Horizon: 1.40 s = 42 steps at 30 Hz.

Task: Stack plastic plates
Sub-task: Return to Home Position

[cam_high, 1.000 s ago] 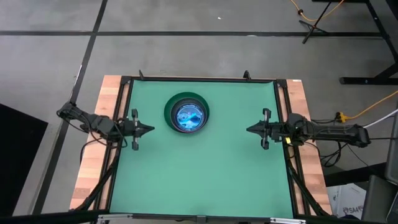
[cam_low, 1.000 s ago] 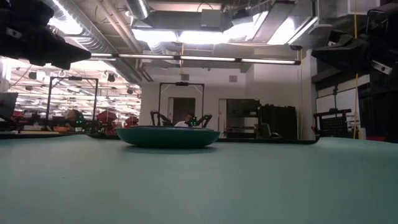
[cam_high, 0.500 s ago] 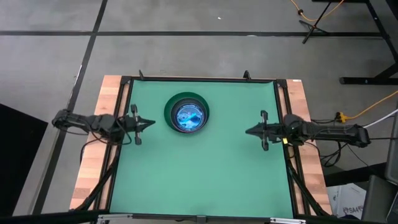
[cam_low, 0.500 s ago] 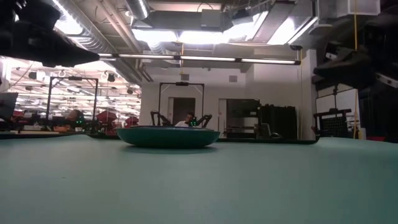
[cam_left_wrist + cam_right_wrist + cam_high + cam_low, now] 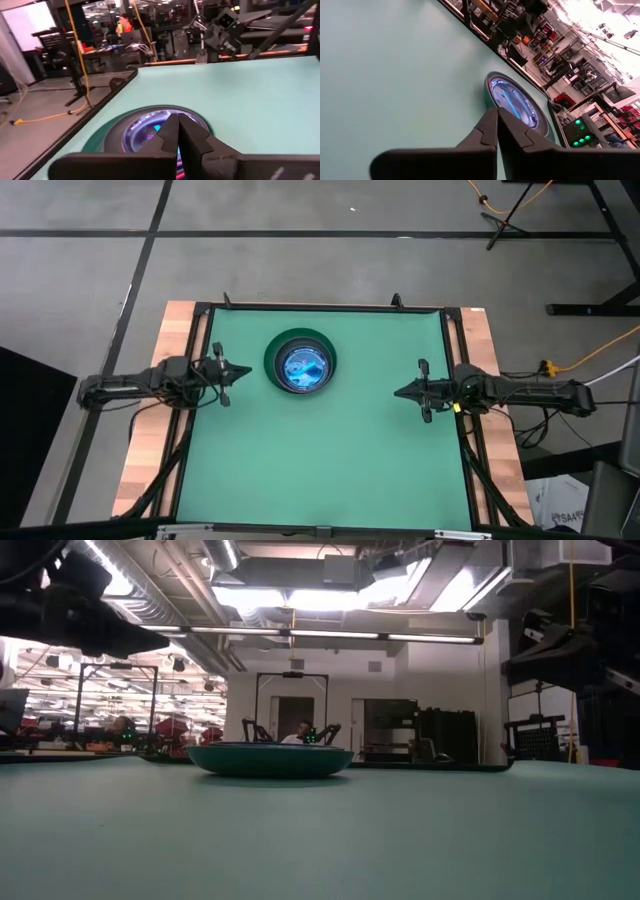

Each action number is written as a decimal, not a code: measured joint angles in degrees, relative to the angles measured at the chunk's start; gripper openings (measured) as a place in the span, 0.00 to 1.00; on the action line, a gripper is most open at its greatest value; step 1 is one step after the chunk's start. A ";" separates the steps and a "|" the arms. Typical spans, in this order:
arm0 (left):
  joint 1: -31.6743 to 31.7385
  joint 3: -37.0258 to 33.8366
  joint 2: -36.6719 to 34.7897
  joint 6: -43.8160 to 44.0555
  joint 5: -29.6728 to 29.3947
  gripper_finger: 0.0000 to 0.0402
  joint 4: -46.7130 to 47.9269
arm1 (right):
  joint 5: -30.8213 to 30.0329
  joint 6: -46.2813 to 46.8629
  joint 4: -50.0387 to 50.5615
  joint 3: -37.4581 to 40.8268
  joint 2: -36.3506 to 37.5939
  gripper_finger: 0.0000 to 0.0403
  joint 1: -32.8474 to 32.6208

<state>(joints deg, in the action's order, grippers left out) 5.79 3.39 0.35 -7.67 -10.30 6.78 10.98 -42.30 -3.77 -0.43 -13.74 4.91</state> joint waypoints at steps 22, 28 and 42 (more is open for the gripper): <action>8.84 -0.02 0.01 -0.25 6.72 0.00 0.81 | -3.93 -0.16 1.55 0.00 0.00 0.01 0.00; 8.84 -0.02 0.01 -0.41 6.58 0.00 0.77 | -3.93 -0.17 1.60 0.00 0.00 0.01 0.00; 8.84 -0.02 0.01 -0.38 6.57 0.00 0.75 | -3.93 -0.20 1.70 0.00 0.00 0.01 0.00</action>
<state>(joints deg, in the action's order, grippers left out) 14.63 3.38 0.36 -8.05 -3.73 7.53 7.05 -42.50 -2.08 -0.43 -13.74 4.91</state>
